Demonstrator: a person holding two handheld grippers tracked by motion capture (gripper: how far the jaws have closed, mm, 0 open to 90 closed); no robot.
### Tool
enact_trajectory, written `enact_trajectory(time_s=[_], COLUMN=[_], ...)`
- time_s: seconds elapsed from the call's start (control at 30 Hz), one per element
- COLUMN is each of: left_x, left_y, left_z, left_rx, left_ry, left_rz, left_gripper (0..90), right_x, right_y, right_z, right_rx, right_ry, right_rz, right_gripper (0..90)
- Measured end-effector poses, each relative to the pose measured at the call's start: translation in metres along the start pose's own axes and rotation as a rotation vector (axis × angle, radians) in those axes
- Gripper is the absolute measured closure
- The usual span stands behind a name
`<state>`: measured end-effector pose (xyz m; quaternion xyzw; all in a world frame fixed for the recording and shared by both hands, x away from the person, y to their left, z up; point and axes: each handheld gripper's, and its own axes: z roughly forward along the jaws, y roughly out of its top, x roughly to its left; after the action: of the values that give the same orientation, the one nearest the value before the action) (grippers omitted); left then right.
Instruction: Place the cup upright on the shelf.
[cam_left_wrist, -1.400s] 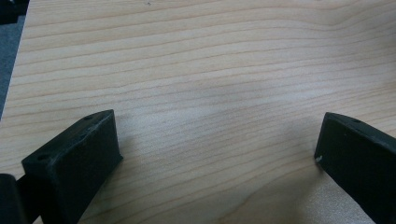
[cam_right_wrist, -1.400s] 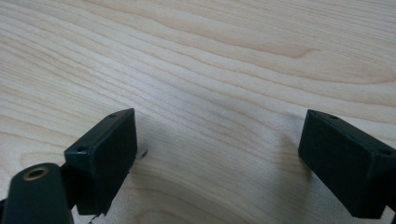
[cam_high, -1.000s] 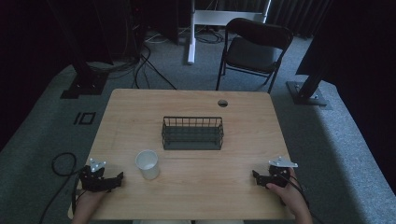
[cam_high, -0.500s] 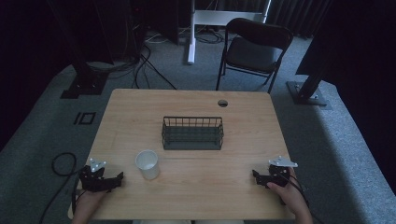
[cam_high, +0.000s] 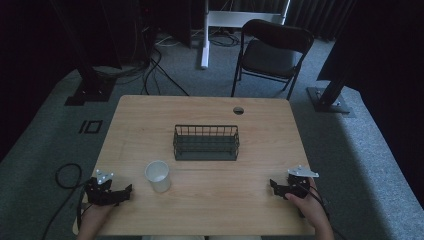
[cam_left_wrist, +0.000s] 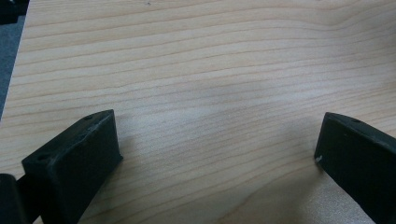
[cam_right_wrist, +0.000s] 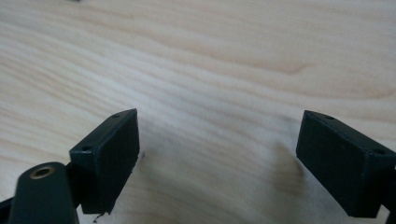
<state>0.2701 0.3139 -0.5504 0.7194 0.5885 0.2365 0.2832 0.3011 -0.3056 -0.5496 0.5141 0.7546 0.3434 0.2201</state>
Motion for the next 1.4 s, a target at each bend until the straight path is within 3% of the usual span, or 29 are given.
enact_trajectory(time_s=[0.6, 0.7, 1.4], left_x=[0.0, 0.0, 0.0], left_y=[0.0, 0.0, 0.0], left_z=[0.0, 0.0, 0.0], left_rx=[0.0, 0.0, 0.0], left_ry=[0.0, 0.0, 0.0], left_rz=[0.0, 0.0, 0.0], left_gripper=[0.1, 0.1, 0.2], right_x=[0.018, 0.022, 0.052], right_y=[0.025, 0.029, 0.045], right_z=[-0.01, -0.01, -0.008], right_rx=[-0.066, -0.075, -0.113], right_ry=[0.055, 0.082, 0.145], right_rz=[-0.032, -0.05, -0.13], right_gripper=[12.7, 12.5, 12.5])
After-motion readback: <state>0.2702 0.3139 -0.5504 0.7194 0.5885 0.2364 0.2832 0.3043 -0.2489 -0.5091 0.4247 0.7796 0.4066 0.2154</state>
